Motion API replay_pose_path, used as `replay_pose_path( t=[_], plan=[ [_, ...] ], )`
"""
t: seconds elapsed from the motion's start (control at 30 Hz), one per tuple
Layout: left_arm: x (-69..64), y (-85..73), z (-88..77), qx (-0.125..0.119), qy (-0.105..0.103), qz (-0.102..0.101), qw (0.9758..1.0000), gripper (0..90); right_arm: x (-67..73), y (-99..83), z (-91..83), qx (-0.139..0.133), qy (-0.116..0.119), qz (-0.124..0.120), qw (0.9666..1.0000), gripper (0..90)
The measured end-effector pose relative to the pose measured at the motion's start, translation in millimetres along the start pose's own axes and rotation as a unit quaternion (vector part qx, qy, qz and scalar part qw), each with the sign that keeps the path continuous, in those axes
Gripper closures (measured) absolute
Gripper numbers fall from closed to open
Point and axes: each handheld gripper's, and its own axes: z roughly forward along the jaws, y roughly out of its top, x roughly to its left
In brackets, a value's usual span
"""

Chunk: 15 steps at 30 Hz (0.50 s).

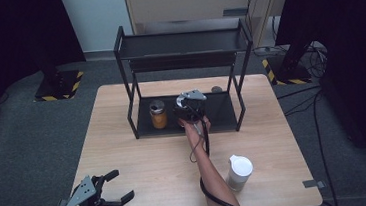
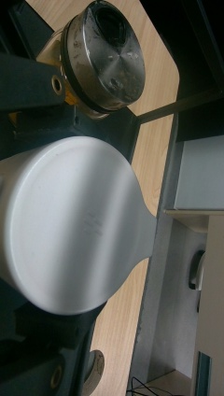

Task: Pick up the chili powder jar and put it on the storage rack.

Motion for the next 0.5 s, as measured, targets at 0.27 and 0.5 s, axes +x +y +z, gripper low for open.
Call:
replay_pose_path(
  t=[0.27, 0.5],
  plan=[
    [0.0, 0.2, 0.2, 0.001, -0.001, 0.001, 1.0000, 4.8, -2.8, 2.4, 0.5, 0.005, 0.006, 0.000, 1.0000, 30.7],
    [-0.3, 0.2, 0.2, 0.001, 0.000, 0.001, 1.0000, 4.8, -2.8, 1.8, 1.1, 0.007, 0.009, 0.010, 0.9999, 25.8]
  ],
)
